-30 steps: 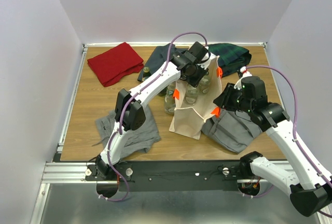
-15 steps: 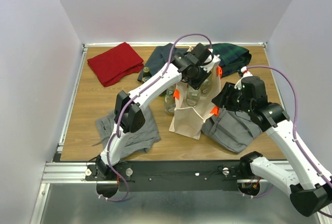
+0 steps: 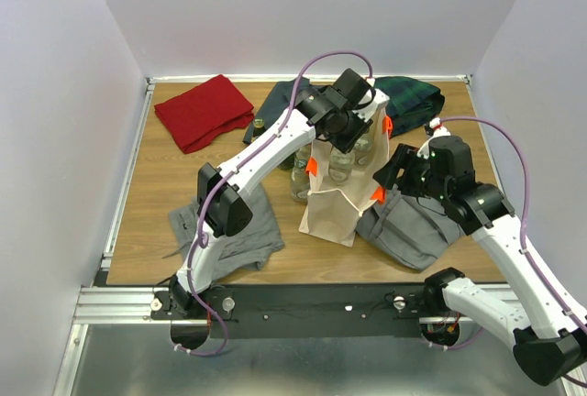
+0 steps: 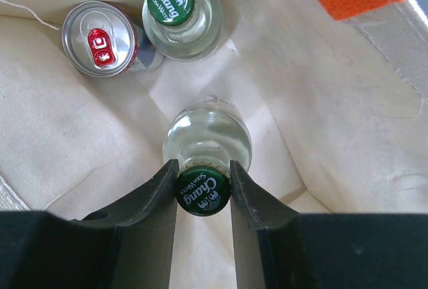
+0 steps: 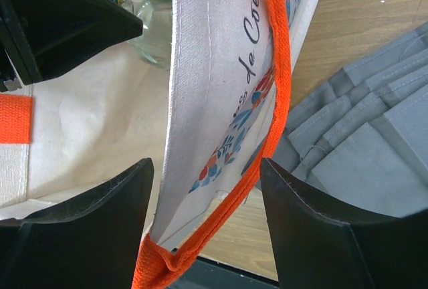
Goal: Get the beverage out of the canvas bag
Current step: Take out the drink from the canvas bag.
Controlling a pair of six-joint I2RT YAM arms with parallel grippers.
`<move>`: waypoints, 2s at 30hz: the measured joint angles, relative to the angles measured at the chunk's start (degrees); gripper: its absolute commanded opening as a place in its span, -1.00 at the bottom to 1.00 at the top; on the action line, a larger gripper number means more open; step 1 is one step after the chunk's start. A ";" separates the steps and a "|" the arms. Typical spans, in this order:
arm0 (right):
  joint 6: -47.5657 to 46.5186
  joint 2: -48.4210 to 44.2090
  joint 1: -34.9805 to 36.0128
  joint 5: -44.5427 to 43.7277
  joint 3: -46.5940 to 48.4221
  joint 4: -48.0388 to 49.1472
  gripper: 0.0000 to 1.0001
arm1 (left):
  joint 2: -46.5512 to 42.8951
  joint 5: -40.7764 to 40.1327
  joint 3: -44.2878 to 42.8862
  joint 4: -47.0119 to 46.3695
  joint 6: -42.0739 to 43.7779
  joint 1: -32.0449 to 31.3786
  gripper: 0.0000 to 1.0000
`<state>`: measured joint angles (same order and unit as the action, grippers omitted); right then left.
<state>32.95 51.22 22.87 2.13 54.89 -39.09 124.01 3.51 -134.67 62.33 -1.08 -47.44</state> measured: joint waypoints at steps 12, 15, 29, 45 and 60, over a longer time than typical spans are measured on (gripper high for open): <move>0.07 -0.55 0.00 -0.26 0.00 -0.02 0.49 | -0.79 0.02 -0.85 0.76 0.20 -0.31 -1.00; 0.09 -0.57 0.00 -0.31 0.00 -0.02 0.50 | -1.86 0.04 -0.87 0.90 0.20 -0.31 -1.00; 0.74 -1.11 0.00 -0.44 0.00 -0.59 0.72 | -7.23 0.13 -1.73 0.92 0.04 -0.31 -1.00; 1.40 -2.10 0.00 -0.55 0.33 -0.92 0.83 | -12.76 1.11 -1.73 0.83 -1.49 -0.31 -1.00; 2.62 -2.67 0.02 -0.57 1.01 -1.05 0.83 | -20.00 0.50 -1.27 0.66 -2.23 -0.33 -1.00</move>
<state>35.57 48.56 22.90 1.56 55.90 -40.14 104.01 4.01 -135.94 62.98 -3.31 -47.77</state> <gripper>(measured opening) 0.913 0.410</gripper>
